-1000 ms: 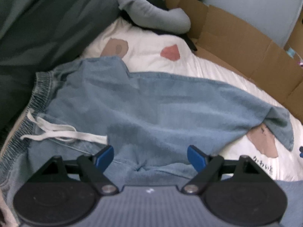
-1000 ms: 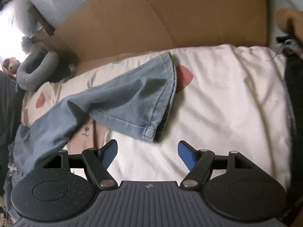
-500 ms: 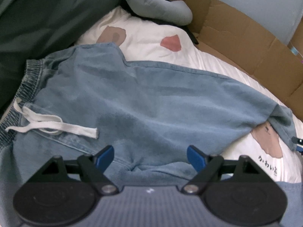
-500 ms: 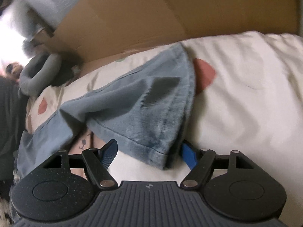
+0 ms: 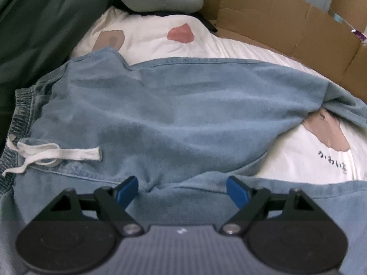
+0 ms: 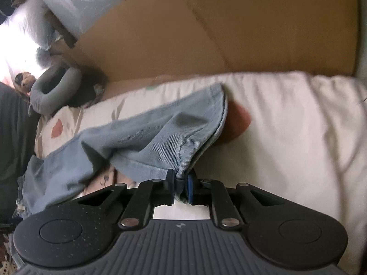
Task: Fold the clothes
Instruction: 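Grasp the pant leg cuff with the right gripper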
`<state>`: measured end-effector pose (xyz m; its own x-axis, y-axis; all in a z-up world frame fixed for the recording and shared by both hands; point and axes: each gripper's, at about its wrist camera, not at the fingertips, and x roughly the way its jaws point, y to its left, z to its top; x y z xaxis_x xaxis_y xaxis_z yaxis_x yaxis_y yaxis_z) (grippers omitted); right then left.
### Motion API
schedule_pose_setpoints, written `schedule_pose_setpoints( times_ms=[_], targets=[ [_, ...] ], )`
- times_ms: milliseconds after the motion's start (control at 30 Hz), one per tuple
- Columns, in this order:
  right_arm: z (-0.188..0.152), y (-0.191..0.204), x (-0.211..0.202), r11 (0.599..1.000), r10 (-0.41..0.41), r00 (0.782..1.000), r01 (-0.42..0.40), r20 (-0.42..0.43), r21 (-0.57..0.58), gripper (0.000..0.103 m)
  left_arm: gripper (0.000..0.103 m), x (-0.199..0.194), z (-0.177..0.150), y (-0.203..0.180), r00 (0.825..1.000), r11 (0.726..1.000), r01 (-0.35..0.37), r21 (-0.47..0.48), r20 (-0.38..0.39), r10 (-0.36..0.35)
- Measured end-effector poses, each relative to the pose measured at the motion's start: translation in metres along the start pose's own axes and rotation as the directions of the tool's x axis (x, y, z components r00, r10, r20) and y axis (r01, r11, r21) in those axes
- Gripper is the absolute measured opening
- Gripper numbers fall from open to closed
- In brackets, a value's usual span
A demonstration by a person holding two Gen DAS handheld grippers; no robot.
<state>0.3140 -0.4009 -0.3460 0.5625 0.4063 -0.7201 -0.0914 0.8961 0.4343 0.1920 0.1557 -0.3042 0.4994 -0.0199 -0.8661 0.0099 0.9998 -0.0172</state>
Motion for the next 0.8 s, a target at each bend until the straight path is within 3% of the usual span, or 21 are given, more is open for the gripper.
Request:
schedule_pose_setpoints(
  times_ms=[567, 800],
  targets=[
    [0.066, -0.013, -0.069, 0.979, -0.174, 0.984, 0.178, 0.044, -0.096, 0.007, 0.086, 0.002, 0.011, 0.004, 0.999, 1.0, 0.027, 0.015, 0.022, -0.028],
    [0.038, -0.033, -0.048, 0.97, -0.236, 0.969, 0.231, -0.067, -0.074, 0.008, 0.085, 0.002, 0.014, 0.013, 0.999, 1.0, 0.016, 0.008, 0.028, -0.016]
  ],
)
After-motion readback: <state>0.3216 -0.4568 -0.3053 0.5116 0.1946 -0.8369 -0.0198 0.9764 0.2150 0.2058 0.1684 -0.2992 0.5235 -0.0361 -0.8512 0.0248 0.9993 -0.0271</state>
